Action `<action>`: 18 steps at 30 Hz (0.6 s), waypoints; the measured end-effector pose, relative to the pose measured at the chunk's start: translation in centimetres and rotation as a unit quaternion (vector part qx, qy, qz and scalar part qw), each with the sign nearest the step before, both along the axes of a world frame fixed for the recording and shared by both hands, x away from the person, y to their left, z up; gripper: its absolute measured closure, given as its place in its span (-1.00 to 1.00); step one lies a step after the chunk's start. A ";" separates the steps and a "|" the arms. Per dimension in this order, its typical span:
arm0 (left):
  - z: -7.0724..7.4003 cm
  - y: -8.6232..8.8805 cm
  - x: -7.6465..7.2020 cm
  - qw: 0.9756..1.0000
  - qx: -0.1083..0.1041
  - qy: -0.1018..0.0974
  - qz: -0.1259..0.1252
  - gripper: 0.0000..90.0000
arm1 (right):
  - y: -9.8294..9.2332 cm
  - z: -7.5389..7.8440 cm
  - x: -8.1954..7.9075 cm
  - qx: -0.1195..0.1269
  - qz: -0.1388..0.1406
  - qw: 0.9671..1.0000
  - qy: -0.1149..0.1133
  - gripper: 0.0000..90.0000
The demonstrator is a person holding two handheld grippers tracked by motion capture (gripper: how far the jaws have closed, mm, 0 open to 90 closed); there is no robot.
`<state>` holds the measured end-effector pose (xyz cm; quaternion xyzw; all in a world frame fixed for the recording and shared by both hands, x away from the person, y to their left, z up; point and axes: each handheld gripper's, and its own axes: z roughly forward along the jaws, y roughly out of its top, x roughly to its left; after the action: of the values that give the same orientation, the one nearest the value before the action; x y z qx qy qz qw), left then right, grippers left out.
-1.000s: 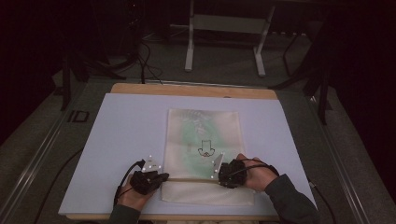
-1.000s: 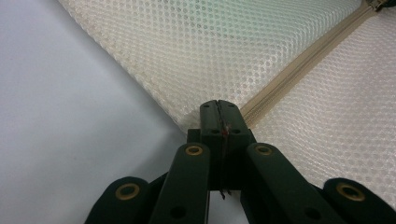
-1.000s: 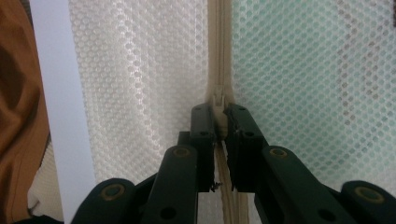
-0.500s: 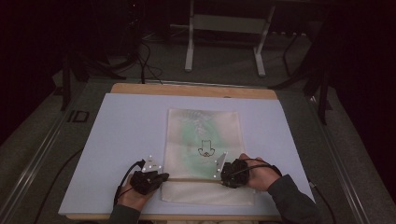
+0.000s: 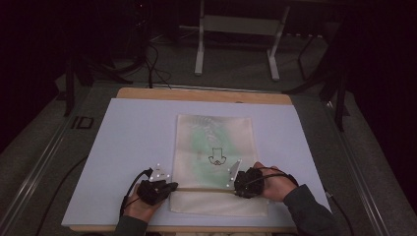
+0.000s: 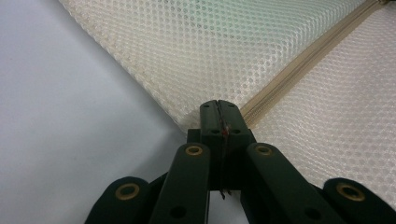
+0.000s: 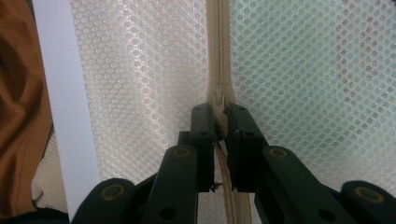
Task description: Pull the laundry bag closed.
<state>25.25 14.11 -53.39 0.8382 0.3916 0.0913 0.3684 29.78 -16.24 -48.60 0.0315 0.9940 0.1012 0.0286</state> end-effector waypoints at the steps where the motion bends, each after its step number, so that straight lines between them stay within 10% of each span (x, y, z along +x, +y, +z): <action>1: 0.0 0.0 0.0 1.000 0.000 0.000 0.000 0.99 | 0.0 0.0 0.0 0.000 0.000 1.000 0.000 0.83; 18: 0.0 0.0 0.0 1.000 0.001 0.001 -0.001 0.99 | -1.5 0.3 0.2 0.009 -0.015 1.000 0.002 0.83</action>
<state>25.27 14.10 -53.37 0.8391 0.3909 0.0909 0.3672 29.93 -17.70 -48.30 0.0470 0.9925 0.1097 0.0277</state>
